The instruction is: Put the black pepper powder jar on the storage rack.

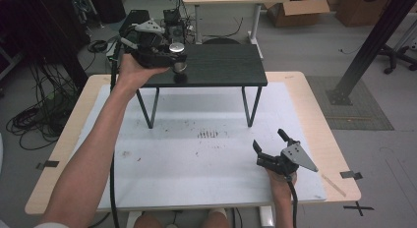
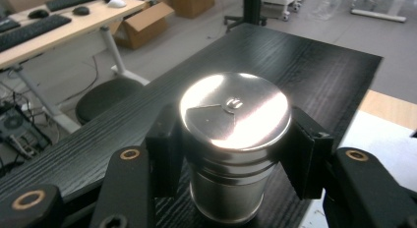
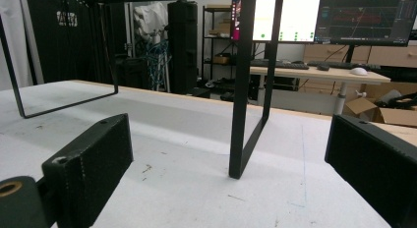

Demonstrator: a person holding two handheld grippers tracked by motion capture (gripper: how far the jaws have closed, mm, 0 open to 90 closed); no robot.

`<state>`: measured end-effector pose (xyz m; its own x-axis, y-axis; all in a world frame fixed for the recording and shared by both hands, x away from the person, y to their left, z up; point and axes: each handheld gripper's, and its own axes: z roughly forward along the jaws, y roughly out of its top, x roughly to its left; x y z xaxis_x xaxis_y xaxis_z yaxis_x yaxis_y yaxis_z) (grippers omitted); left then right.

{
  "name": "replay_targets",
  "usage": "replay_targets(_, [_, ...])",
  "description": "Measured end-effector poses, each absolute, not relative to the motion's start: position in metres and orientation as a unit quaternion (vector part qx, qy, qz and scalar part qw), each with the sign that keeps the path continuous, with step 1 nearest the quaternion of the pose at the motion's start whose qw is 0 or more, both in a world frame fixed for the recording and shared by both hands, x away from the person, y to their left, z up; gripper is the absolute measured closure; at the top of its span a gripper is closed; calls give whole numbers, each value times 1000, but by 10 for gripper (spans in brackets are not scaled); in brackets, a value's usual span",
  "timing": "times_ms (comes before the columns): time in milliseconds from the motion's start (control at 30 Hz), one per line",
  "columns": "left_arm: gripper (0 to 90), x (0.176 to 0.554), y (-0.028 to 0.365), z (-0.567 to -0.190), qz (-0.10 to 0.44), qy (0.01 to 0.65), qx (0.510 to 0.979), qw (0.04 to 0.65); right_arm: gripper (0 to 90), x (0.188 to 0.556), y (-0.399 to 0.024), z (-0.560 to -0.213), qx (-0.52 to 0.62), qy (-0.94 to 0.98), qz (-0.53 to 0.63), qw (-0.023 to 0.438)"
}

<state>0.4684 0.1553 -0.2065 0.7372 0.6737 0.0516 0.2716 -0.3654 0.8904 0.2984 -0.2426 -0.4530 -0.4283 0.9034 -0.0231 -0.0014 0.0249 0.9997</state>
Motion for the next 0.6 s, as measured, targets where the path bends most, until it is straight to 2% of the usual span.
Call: replay_targets(600, [490,487,153,-219,218,346,780,474,42,298,-242,-453,374,605,589,383])
